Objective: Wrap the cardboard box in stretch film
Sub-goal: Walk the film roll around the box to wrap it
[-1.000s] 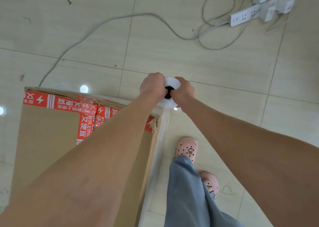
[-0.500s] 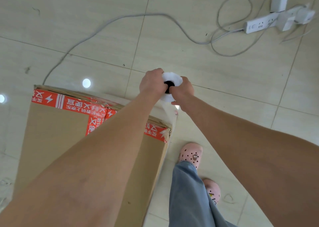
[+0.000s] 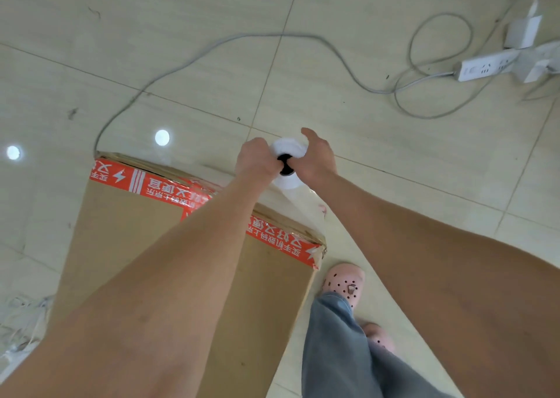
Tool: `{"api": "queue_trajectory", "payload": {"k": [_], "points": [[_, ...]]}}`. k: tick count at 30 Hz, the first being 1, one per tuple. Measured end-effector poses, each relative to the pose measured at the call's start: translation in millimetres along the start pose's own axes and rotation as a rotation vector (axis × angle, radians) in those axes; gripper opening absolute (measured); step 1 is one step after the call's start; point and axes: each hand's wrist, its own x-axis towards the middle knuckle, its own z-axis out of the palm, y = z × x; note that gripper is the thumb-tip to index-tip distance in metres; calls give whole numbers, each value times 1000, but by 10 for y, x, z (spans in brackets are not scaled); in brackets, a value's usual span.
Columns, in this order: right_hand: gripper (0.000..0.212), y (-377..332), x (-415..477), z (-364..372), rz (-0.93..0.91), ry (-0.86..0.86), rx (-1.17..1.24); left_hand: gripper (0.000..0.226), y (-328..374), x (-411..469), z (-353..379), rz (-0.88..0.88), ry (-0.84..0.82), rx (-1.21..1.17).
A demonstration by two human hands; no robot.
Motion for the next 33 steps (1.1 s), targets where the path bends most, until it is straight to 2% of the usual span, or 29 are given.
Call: {"api": "queue_trajectory", "payload": {"k": [3, 5, 9, 11, 13, 18, 21, 25, 27, 29, 31, 33], "points": [[81, -11, -34, 38, 250, -87, 192, 24, -12, 15, -18, -41, 0, -9], [77, -11, -24, 54, 290, -143, 246, 27, 28, 29, -40, -48, -5, -46], [59, -100, 91, -10, 190, -106, 189, 14, 167, 96, -98, 80, -12, 5], [51, -173, 131, -50, 119, -116, 94, 23, 190, 128, -109, 118, -20, -14], [51, -235, 181, -65, 83, -132, 9, 31, 186, 164, -137, 127, -19, -19], [51, -350, 299, -21, -41, -204, -238, 14, 65, 161, -171, 18, 13, -98], [44, -462, 337, 57, -156, -238, -332, 23, -72, 134, -180, -105, 46, -156], [56, -562, 394, 172, -256, -230, -339, 28, -198, 192, -258, -252, 116, -248], [68, -566, 421, 205, -165, -214, -260, 33, -241, 230, -297, -309, 134, -306], [82, -572, 437, 223, 36, -267, -141, 37, -252, 265, -316, -340, 126, -319], [84, -603, 451, 248, 160, -331, -51, 38, -236, 308, -331, -336, 98, -300], [81, -649, 489, 268, 186, -344, -16, 37, -207, 362, -369, -301, 74, -290]]}}
